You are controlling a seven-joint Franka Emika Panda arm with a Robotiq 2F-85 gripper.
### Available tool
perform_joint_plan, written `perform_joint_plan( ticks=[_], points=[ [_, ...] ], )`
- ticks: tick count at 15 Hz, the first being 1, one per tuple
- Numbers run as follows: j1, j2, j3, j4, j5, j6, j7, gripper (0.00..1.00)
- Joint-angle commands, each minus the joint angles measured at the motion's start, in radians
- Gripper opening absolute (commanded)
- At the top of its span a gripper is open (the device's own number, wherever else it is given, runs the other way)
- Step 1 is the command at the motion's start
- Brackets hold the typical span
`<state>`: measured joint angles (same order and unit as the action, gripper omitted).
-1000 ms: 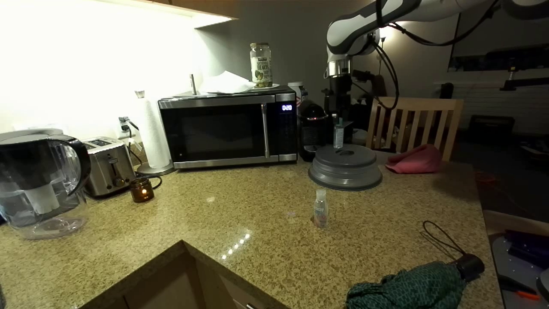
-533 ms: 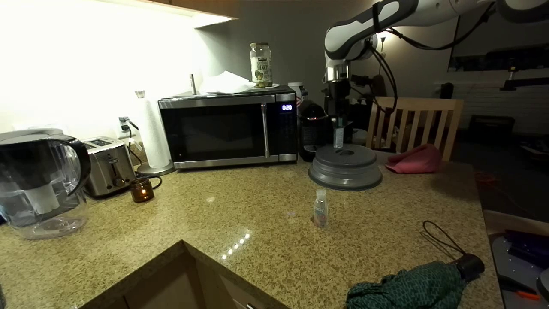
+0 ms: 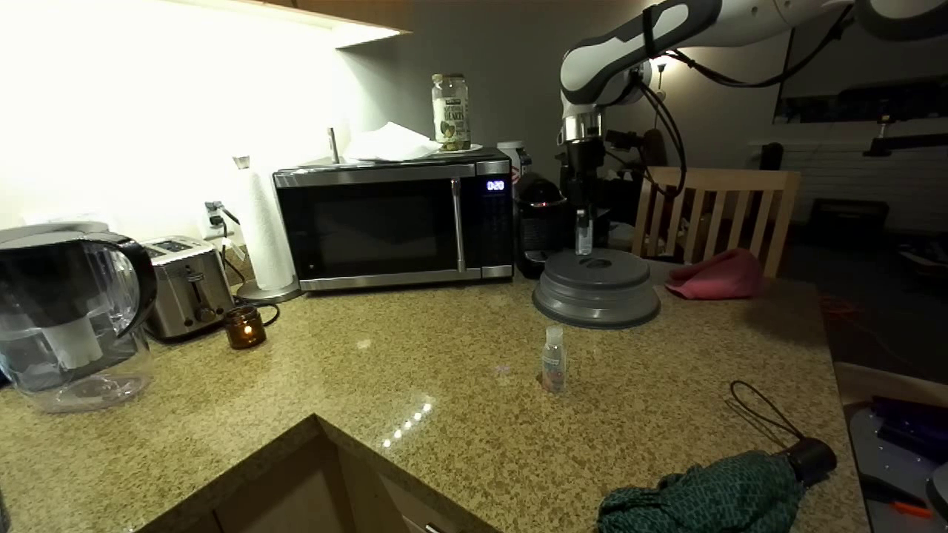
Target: Take the bottle off of the grey thing
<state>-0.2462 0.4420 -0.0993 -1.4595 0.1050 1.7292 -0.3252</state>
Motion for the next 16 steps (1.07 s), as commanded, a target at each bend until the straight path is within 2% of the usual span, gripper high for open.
perform_joint_plan(
  ticks=[1,3,5,16],
  points=[
    [-0.019,-0.014,0.012,-0.021,0.031,0.004,-0.031,0.2],
    [-0.019,-0.016,0.013,-0.025,0.034,0.004,-0.032,0.07],
    [-0.018,-0.018,0.013,-0.028,0.036,0.005,-0.033,0.11],
    [0.03,-0.087,0.024,-0.027,-0.021,-0.045,-0.016,0.11]
  ],
)
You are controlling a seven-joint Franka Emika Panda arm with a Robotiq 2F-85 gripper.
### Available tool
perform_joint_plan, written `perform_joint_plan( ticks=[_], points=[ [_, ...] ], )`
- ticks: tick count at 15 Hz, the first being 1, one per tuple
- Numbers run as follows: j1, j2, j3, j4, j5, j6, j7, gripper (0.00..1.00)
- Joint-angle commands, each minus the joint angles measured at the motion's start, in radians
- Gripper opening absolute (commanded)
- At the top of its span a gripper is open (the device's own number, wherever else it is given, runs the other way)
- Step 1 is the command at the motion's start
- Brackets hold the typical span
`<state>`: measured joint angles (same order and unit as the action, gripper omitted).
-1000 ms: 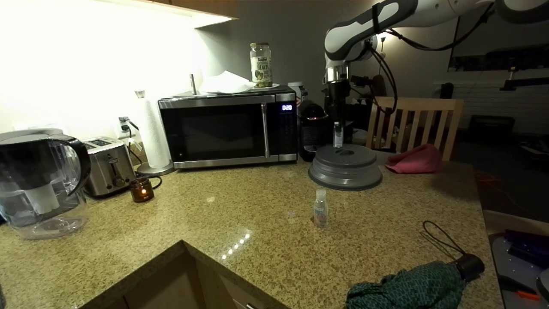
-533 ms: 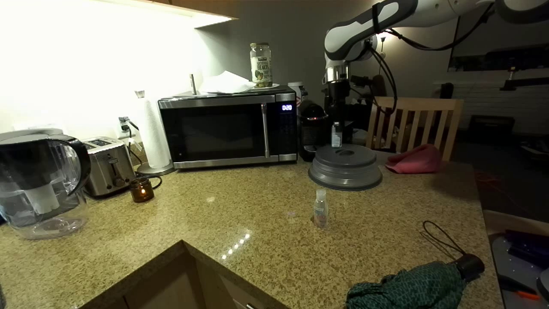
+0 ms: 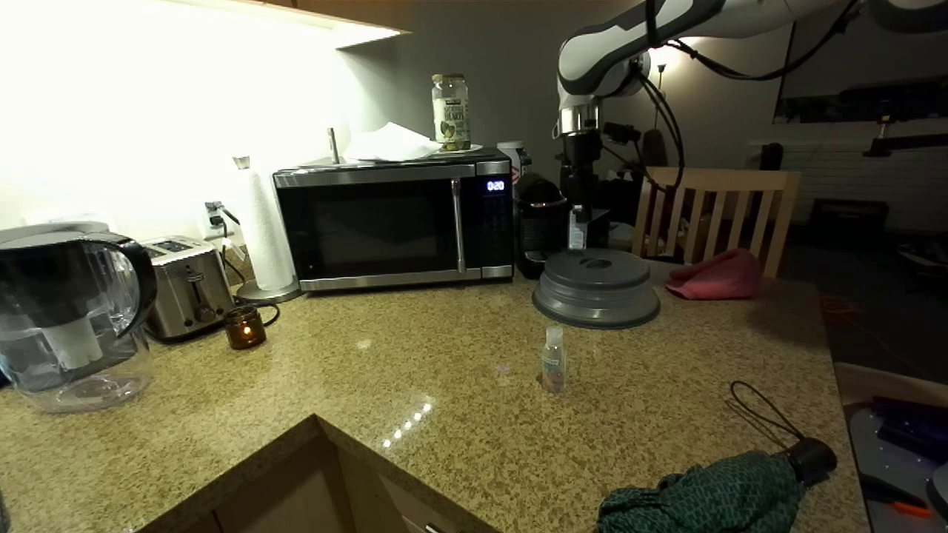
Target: Take the bottle off of the grey thing
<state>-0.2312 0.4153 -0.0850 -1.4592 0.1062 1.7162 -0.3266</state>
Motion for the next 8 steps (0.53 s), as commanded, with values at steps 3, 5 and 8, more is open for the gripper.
perform_joint_plan(
  ticks=[3,5,8],
  points=[
    [0.039,-0.086,0.017,-0.012,-0.027,-0.056,-0.012,0.11],
    [0.055,-0.098,0.024,-0.002,-0.03,-0.069,-0.015,0.11],
    [0.075,-0.109,0.033,0.014,-0.031,-0.078,-0.019,0.11]
  ],
)
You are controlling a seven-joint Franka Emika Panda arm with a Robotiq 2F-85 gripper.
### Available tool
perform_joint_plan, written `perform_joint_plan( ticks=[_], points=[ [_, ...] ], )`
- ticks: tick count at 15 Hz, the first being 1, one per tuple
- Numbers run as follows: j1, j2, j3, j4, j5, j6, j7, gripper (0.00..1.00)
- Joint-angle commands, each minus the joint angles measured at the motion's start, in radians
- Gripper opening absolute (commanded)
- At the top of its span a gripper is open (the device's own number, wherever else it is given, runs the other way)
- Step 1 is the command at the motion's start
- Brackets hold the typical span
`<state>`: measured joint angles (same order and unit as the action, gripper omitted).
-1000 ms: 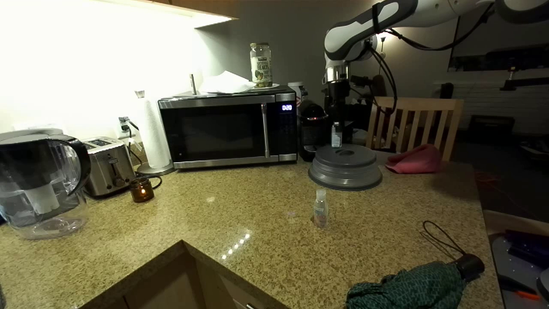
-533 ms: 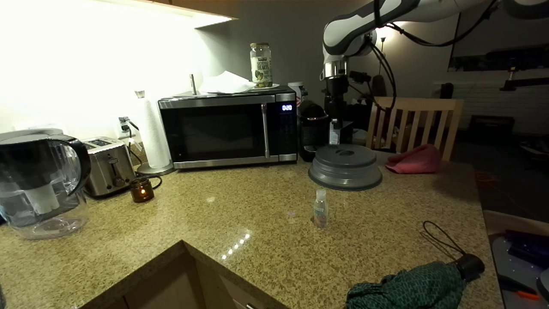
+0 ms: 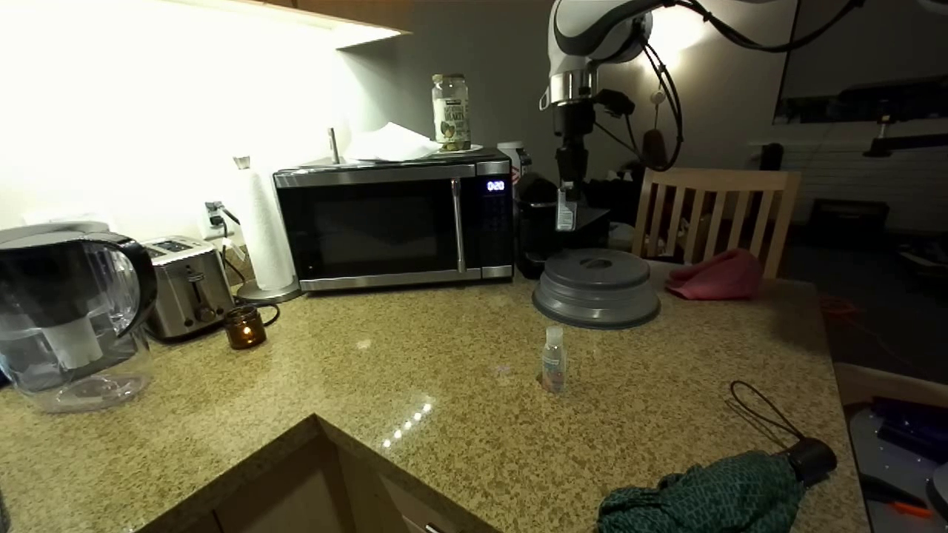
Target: Take the bottle off of the grey thing
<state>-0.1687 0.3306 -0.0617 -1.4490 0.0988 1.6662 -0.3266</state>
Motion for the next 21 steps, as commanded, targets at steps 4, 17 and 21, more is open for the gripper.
perform_joint_plan(
  ticks=[4,17,21],
  points=[
    [0.031,-0.02,0.018,0.036,-0.025,-0.045,-0.023,0.11],
    [0.119,0.069,0.079,0.184,-0.111,-0.155,-0.059,0.11],
    [0.137,0.117,0.091,0.245,-0.141,-0.173,-0.069,0.11]
  ],
)
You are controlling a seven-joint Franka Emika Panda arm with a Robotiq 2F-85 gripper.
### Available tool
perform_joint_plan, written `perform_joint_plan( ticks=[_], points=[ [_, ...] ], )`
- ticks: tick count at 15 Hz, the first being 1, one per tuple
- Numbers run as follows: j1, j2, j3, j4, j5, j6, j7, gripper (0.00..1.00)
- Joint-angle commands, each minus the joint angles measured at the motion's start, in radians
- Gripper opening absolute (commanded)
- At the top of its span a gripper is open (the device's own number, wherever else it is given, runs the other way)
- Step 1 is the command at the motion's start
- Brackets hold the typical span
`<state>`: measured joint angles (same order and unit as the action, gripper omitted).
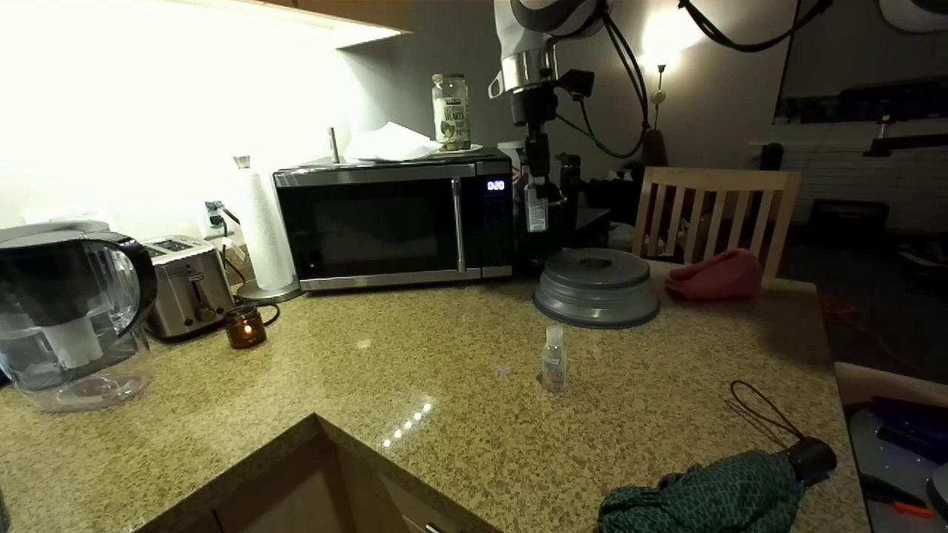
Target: Take the bottle off of the grey thing
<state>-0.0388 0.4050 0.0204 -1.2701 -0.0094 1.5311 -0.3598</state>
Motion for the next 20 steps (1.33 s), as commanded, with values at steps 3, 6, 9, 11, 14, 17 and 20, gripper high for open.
perform_joint_plan(
  ticks=[3,6,9,11,14,17,20],
  points=[
    [0.017,0.084,0.016,0.116,-0.048,-0.04,-0.047,0.11],
    [0.019,0.125,0.025,0.161,-0.042,-0.041,-0.066,0.11],
    [0.016,0.157,0.031,0.185,-0.022,-0.011,-0.08,0.11],
    [0.014,0.176,0.036,0.201,-0.017,-0.004,-0.087,0.11],
    [0.017,0.203,0.038,0.219,-0.021,0.017,-0.074,0.11],
    [0.025,0.229,0.034,0.224,-0.03,0.069,-0.045,0.11],
    [0.03,0.259,0.033,0.232,-0.035,0.106,-0.047,0.11]
  ],
)
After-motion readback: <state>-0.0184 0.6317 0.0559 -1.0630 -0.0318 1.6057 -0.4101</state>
